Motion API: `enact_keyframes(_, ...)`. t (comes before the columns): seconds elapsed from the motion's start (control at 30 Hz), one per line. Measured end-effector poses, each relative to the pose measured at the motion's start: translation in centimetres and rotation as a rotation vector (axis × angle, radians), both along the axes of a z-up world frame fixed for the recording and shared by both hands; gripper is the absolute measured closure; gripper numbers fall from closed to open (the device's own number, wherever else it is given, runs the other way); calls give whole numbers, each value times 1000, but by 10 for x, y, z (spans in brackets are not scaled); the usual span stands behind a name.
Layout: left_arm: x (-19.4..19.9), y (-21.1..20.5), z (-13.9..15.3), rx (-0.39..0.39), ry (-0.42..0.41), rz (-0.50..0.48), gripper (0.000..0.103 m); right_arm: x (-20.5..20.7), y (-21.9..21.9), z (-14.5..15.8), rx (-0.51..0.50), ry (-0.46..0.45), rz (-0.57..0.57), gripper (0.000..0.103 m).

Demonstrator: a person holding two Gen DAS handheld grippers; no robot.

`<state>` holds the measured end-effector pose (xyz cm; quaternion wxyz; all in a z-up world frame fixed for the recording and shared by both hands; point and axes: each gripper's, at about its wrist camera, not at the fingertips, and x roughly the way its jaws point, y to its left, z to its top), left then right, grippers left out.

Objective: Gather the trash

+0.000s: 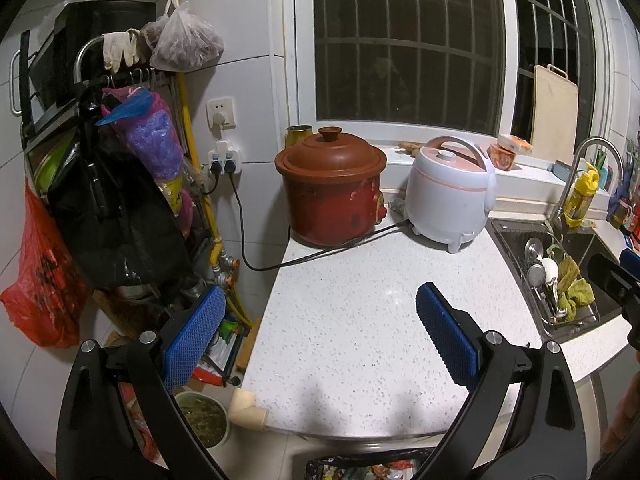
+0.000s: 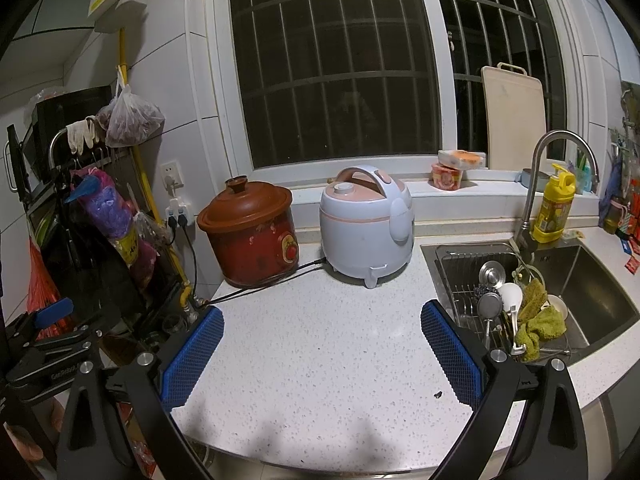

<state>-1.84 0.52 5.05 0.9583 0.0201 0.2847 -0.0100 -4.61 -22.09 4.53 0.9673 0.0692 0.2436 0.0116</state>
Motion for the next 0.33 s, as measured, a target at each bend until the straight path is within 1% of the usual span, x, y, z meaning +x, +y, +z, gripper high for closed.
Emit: enact_keyframes(0.33,3,2,-2,-11,14,-5,9,0,-2,-2,-2,3,7,5)
